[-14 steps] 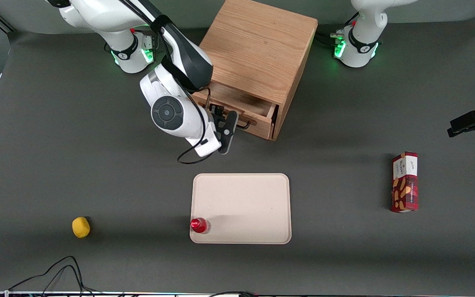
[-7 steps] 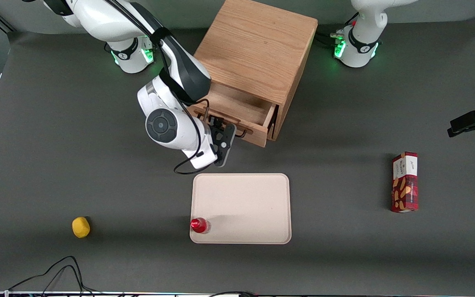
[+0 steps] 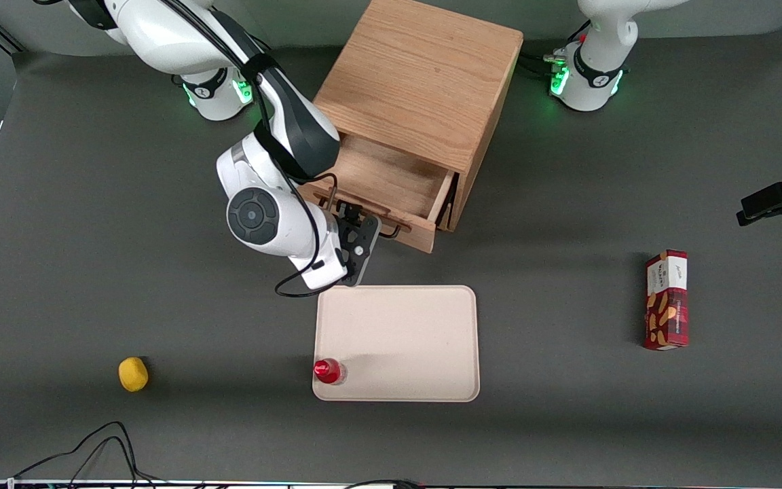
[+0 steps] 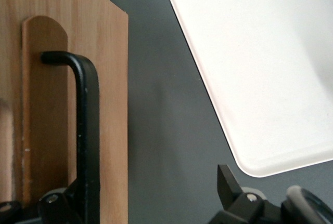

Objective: Open upper drawer
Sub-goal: 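Pull the upper drawer outward by its handle with the right gripper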

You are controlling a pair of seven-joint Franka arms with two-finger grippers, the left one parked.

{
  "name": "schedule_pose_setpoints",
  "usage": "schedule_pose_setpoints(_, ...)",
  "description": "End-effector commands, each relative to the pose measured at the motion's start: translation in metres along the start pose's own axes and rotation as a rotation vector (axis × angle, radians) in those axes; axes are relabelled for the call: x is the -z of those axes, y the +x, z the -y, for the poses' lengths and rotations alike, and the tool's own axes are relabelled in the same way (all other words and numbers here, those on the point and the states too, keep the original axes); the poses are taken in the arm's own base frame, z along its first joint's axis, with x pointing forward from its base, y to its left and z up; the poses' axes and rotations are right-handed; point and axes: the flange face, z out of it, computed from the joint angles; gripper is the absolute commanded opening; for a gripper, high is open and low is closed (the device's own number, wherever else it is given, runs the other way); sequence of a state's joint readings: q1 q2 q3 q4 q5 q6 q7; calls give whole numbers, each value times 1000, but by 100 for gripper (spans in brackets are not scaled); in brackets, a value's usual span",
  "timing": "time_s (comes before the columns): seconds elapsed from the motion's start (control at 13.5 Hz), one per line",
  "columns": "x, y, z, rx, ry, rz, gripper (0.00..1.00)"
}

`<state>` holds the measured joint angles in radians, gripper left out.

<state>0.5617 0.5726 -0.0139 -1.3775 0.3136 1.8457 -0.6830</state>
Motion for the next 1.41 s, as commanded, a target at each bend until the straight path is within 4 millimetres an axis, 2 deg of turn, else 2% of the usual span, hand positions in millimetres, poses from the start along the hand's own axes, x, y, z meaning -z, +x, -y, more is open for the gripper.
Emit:
schedule_pose_setpoints(0.0,8,3,-12,21,-4,-31,100)
schedule_pose_setpoints(0.59,15,-2,-32,19,-35,-39,100)
schedule_pose_setpoints(0.96,26,-13,-49,34,-59,-44,100)
schedule_pose_setpoints(1.33,34,-13,-61,23,-110,-87,100)
